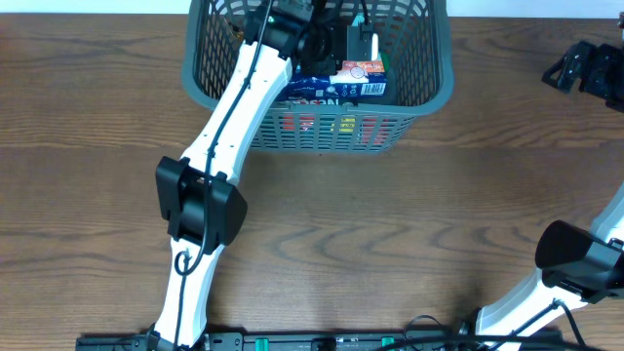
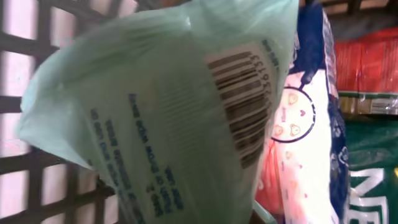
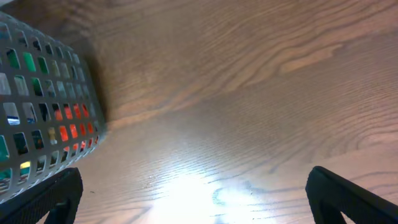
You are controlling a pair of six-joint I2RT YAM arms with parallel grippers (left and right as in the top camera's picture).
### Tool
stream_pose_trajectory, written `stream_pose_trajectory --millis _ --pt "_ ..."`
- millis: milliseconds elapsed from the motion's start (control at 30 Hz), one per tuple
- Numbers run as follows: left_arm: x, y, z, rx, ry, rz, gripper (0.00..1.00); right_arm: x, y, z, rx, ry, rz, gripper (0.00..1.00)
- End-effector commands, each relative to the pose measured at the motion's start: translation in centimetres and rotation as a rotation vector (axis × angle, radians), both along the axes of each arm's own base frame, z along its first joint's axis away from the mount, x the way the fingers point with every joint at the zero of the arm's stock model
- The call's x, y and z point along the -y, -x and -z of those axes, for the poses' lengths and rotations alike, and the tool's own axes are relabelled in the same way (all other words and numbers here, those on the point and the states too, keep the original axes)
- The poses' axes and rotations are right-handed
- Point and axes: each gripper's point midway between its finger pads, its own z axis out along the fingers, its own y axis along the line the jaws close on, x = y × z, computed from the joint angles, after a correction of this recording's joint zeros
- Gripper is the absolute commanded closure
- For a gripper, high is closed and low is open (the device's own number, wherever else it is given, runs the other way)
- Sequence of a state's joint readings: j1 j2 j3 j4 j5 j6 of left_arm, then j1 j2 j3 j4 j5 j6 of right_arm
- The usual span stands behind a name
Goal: Pack container
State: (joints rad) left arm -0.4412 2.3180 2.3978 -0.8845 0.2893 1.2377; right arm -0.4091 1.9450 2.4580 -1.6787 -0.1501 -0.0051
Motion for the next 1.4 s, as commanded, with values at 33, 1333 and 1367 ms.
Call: stream_pose_trajectory --millis 33,1333,1367 --pt "0.1 -0.5 -0.3 -0.007 0.037 -0.035 0.02 -0.1 -0.1 0.1 0.001 -0.008 -0.013 0.01" --pt "-23.5 17.4 -19.2 -0.171 0.36 -1.191 0.01 -12.6 -3.7 -7.5 0.296 0.165 -0.1 0.01" --pt "-23.5 17.8 -19.0 -0.176 0.355 -1.193 0.01 -12.6 -3.0 -7.7 0.293 0.167 -0.094 0.01"
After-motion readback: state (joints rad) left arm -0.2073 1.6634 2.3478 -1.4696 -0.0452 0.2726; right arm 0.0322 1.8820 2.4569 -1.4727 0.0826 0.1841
